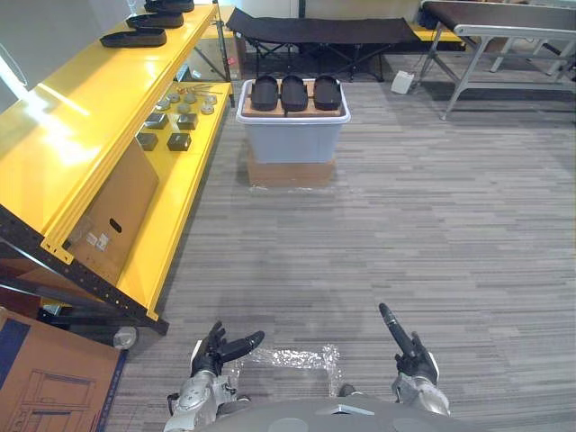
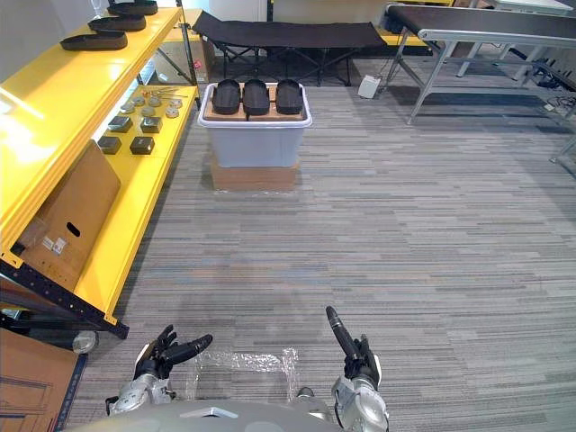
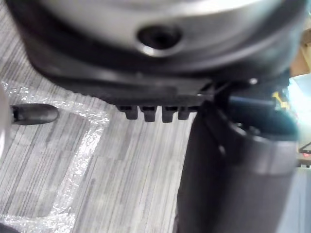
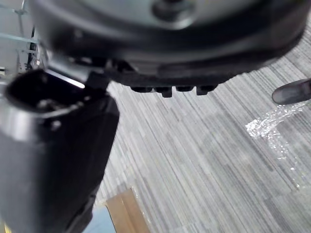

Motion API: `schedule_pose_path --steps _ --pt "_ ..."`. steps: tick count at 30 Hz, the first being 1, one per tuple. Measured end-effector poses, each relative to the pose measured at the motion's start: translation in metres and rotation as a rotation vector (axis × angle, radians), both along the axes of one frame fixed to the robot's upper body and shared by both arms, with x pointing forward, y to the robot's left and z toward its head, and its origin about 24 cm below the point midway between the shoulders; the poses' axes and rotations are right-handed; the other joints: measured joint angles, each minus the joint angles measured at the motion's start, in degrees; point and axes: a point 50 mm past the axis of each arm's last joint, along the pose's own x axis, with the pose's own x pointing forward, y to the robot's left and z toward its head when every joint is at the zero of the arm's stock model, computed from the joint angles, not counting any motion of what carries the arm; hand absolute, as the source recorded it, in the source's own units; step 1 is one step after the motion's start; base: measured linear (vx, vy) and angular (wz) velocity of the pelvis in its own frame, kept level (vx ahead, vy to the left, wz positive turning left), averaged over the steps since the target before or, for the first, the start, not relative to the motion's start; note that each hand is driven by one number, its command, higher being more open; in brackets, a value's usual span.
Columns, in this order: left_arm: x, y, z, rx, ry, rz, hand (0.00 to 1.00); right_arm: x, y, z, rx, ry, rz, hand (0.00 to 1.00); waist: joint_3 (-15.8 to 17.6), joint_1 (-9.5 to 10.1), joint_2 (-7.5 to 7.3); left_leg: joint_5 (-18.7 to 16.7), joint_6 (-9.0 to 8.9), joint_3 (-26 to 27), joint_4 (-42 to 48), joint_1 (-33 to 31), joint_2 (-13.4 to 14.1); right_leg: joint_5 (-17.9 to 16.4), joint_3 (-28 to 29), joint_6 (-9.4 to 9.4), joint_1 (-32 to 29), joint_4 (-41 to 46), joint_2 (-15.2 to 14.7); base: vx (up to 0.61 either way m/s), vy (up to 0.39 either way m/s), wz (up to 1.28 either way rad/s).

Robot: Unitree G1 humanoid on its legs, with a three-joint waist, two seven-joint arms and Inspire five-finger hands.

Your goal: Walk over and take three plastic housings, then place them on the shelf

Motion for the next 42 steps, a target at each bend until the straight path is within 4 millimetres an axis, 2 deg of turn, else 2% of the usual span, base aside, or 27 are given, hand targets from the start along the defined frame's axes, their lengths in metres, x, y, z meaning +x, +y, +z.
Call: schedule_pose_path --steps 2,3,5,6,9,12,14,15,17,19,20,21,22,24,27,28,29,31,32,33,35,36,37,38,39,40,42 --pt "0.006 -0.004 0.005 -0.033 -0.045 -0.032 1.0 -0.001 0.004 -0.002 0.052 0.001 -0.003 1.0 -0.4 -0.01 -1.0 -0.72 1.51 0.57 0.71 -2.2 -1.51 -3.33 -0.2 1.65 -5.31 7.33 -3.24 -0.03 0.139 0.19" --pt "0.016 -0.006 0.012 -0.047 -0.101 -0.049 1.0 0.0 0.004 -0.002 0.066 -0.004 -0.019 1.0 0.01 0.06 -2.43 -2.39 2.72 0.62 4.43 -5.18 -2.64 -4.5 -0.37 2.21 -8.12 11.69 -5.9 0.0 0.141 0.29" --pt "0.027 -0.009 0.021 -0.056 -0.164 -0.06 1.0 0.003 0.006 -0.001 0.081 -0.015 -0.037 1.0 0.79 0.99 -3.08 -4.1 3.79 0.37 5.83 -6.47 -2.9 -3.27 0.24 2.73 -12.24 20.37 -8.27 0.0 0.1 0.05" --pt "0.029 -0.009 0.022 -0.056 -0.172 -0.063 1.0 0.005 0.007 0.0 0.082 -0.03 -0.043 1.0 1.5 1.18 -2.58 -4.28 4.28 0.27 5.84 -5.41 -2.23 -1.64 0.48 4.78 -14.7 25.14 -8.89 0.01 0.129 -0.11" --pt "0.031 -0.003 0.025 -0.049 -0.184 -0.06 1.0 0.006 0.014 0.002 0.074 -0.057 -0.05 1.0 2.69 0.99 -1.81 -6.73 4.32 0.51 7.74 -3.14 0.8 -2.71 -0.18 2.76 -15.12 20.42 -5.34 0.06 0.111 -0.1" --pt "0.041 -0.002 0.036 -0.058 -0.249 -0.043 1.0 0.002 0.013 0.007 0.021 -0.083 -0.039 1.0 2.84 0.78 -2.34 -8.34 3.49 0.71 8.55 -1.59 0.89 -1.78 -0.7 3.38 -15.47 11.65 -3.64 0.13 0.045 0.02" --pt "0.042 -0.003 0.038 -0.061 -0.263 -0.039 1.0 -0.009 0.013 0.005 0.002 -0.06 -0.014 1.0 2.61 0.75 -2.65 -11.48 1.72 0.94 11.99 -0.6 0.77 -2.54 -1.68 0.68 -15.12 11.76 -3.79 0.28 -0.047 -0.02" --pt "0.042 -0.004 0.038 -0.06 -0.262 -0.038 1.0 -0.015 0.013 0.004 0.005 -0.047 -0.012 1.0 2.25 0.62 -2.9 -16.06 0.71 0.94 17.04 -0.66 1.16 -5.49 -1.39 -4.01 -15.08 15.46 -3.65 0.38 -0.179 -0.06" --pt "0.039 -0.013 0.035 -0.103 -0.246 -0.003 1.0 -0.013 0.002 0.006 -0.032 -0.049 0.015 1.0 1.33 -0.11 0.69 -22.57 -2.19 0.96 25.1 -1.7 5.92 -5.7 -1.12 -6.67 -15.61 21.09 -1.21 0.43 -0.215 -0.16" --pt "0.032 -0.019 0.032 -0.137 -0.225 0.04 1.0 -0.006 -0.011 0.011 -0.083 -0.056 0.078 1.0 -0.49 0.12 5.06 -21.62 -3.33 2.49 32.37 -3.47 10.85 -8.05 -1.07 -7.75 -15.19 21.33 2.56 0.46 -0.128 -0.32" --pt "0.031 -0.021 0.031 -0.147 -0.224 0.052 1.0 -0.001 -0.012 0.012 -0.089 -0.065 0.092 1.0 -0.36 -0.1 5.3 -20.02 -2.91 2.64 37.25 -5.26 12.34 -7.97 -1.0 -7.56 -14.54 20.98 3.08 0.48 -0.173 -0.23" --pt "0.032 -0.022 0.031 -0.157 -0.223 0.067 1.0 0.006 -0.013 0.015 -0.099 -0.08 0.122 1.0 0.22 -0.21 5.29 -14.37 -0.7 1.65 48.23 -9.34 15.42 -8.03 -1.0 -7.72 -11.14 18.36 4.29 0.45 -0.224 -0.06" --pt "0.034 -0.024 0.032 -0.173 -0.229 0.077 1.0 0.01 -0.013 0.017 -0.104 -0.09 0.138 1.0 1.35 -0.06 4.38 -15.29 -1.46 -0.04 54.83 -12.03 16.3 -8.02 -1.09 -7.74 -7.59 15.98 4.6 0.52 -0.229 0.01" --pt "0.035 -0.029 0.032 -0.198 -0.236 0.086 1.0 0.016 -0.015 0.02 -0.125 -0.104 0.165 1.0 2.0 0.87 3.69 -17.31 -1.46 -1.7 58.44 -15.81 14.44 -8.02 -0.9 -7.73 -1.87 12.09 4.51 0.39 -0.116 -0.12" --pt "0.039 -0.03 0.038 -0.214 -0.273 0.1 1.0 0.037 -0.018 0.029 -0.131 -0.164 0.171 1.0 2.18 2.84 3.71 -17.31 -0.79 -1.73 41.91 -20.86 8.79 -7.96 0.97 -7.53 2.54 7.34 4.75 0.33 0.016 -0.39" --pt "0.039 -0.029 0.038 -0.212 -0.274 0.104 1.0 0.042 -0.016 0.03 -0.11 -0.177 0.159 1.0 2.22 3.02 3.72 -15.08 -0.7 -2.03 33.35 -21.8 7.26 -8.15 1.51 -7.11 2.8 7.01 4.53 0.27 0.127 -0.51" --pt "0.036 -0.028 0.037 -0.211 -0.267 0.113 1.0 0.05 -0.015 0.033 -0.086 -0.203 0.142 1.0 3.26 3.16 3.83 -9.11 -1.47 -3.45 20.42 -21.59 5.55 -9.57 2.71 -4.84 4.13 7.08 3.98 0.27 0.156 -0.45" --pt "0.032 -0.029 0.033 -0.216 -0.246 0.122 1.0 0.049 -0.013 0.031 -0.072 -0.196 0.144 1.0 3.84 3.24 5.05 -2.17 -1.42 -5.17 16.33 -21.19 5.97 -12.89 4.14 -2.64 5.62 8.45 4.04 0.25 0.224 -0.37" --pt "0.031 -0.027 0.033 -0.216 -0.243 0.132 1.0 0.047 -0.01 0.029 -0.062 -0.182 0.15 1.0 3.74 3.32 5.22 -1.26 -0.38 -4.76 17.51 -20.87 5.7 -13.91 4.51 -2.15 6.09 9.28 3.62 0.39 0.318 -0.29" --pt "0.033 -0.019 0.034 -0.221 -0.257 0.171 1.0 0.044 0.0 0.026 -0.025 -0.166 0.172 1.0 4.37 3.51 2.68 -2.56 1.57 -2.09 20.55 -20.69 3.92 -16.01 5.19 -1.05 6.65 10.62 0.74 0.35 0.25 -0.15" --pt "0.036 -0.015 0.036 -0.222 -0.272 0.185 1.0 0.042 0.004 0.023 0.001 -0.153 0.172 1.0 4.14 3.64 0.31 -4.38 4.39 -0.03 23.53 -21.47 1.46 -18.55 5.49 -1.07 6.61 11.45 -3.06 0.4 0.269 -0.1" --pt "0.038 -0.015 0.037 -0.224 -0.275 0.181 1.0 0.039 0.004 0.022 0.013 -0.141 0.154 1.0 3.58 4.07 -0.82 -6.09 6.93 0.45 23.52 -21.2 -0.45 -19.71 5.48 -1.93 5.66 16.69 -5.54 0.42 0.219 -0.04" --pt "0.041 -0.015 0.038 -0.227 -0.277 0.173 1.0 0.04 0.004 0.021 0.015 -0.139 0.146 1.0 3.74 4.12 -1.06 -6.69 8.13 0.49 24.06 -21.0 -1.4 -19.22 5.31 -0.72 2.83 25.06 -7.35 0.52 0.245 0.05" --pt "0.042 -0.015 0.038 -0.234 -0.277 0.163 1.0 0.039 0.004 0.019 0.023 -0.125 0.138 1.0 3.86 4.1 -1.6 -7.78 9.02 0.81 23.88 -19.17 -3.12 -15.44 5.34 0.0 -3.47 39.22 -11.81 0.42 0.195 0.14" --pt "0.04 -0.015 0.038 -0.233 -0.276 0.153 1.0 0.036 0.007 0.015 0.034 -0.107 0.133 1.0 3.89 4.16 -1.87 -8.95 9.42 0.84 23.12 -16.85 -4.19 -10.27 5.3 -1.13 -6.58 48.0 -14.87 0.49 0.207 0.14" --pt "0.038 -0.016 0.038 -0.224 -0.27 0.139 1.0 0.031 0.012 0.011 0.051 -0.084 0.132 1.0 4.09 4.26 -1.7 -10.47 9.42 0.58 22.5 -13.35 -4.48 -11.26 4.78 -2.16 -9.11 55.18 -16.64 0.34 0.082 0.09" --pt "0.037 -0.012 0.039 -0.196 -0.271 0.123 1.0 0.028 0.022 0.009 0.07 -0.079 0.168 1.0 4.13 4.25 -0.77 -11.75 9.03 -0.18 20.93 -9.08 -3.73 -15.58 0.62 -3.6 -11.22 55.53 -16.26 0.39 0.047 0.07"
